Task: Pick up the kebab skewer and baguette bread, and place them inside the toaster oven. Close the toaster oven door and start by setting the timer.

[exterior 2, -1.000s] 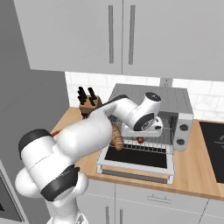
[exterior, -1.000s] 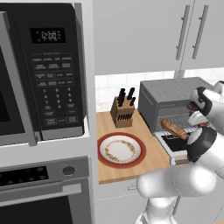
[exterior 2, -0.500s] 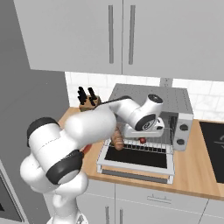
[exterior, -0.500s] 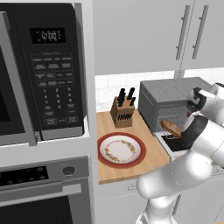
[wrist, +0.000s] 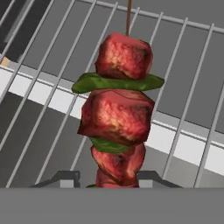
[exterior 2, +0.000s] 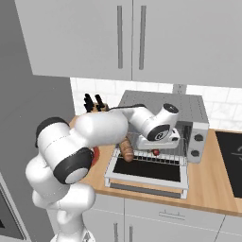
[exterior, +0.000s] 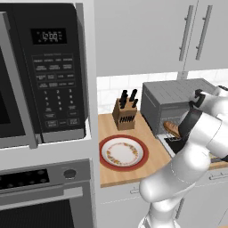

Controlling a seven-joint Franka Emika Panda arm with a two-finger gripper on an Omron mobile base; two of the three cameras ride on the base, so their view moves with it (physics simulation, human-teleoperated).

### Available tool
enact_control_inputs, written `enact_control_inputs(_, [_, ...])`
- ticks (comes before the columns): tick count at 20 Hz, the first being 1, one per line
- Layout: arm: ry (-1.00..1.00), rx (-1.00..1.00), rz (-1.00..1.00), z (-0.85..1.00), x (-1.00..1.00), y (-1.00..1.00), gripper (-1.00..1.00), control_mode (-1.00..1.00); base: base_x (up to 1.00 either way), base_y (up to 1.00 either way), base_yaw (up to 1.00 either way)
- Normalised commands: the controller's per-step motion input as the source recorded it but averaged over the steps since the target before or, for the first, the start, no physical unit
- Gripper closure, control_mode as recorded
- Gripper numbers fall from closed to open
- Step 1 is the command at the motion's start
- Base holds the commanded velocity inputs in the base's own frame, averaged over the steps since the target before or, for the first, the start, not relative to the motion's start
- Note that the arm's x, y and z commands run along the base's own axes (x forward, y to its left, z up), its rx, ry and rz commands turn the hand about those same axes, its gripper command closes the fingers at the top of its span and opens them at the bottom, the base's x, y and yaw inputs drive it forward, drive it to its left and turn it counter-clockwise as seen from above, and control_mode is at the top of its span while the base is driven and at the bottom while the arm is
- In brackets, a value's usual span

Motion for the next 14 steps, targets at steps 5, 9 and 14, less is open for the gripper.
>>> enact_control_inputs(5, [0.00, 0.00, 0.00, -0.23, 0.01, 0.00, 1.00, -1.00, 0.00, 0.00, 0.00])
enact_control_inputs(9, [0.00, 0.00, 0.00, -0.23, 0.00, 0.00, 1.00, -1.00, 0.00, 0.00, 0.00])
enact_control_inputs(14, [0.00, 0.00, 0.00, -0.08, -0.03, 0.00, -1.00, -1.00, 0.00, 0.00, 0.00])
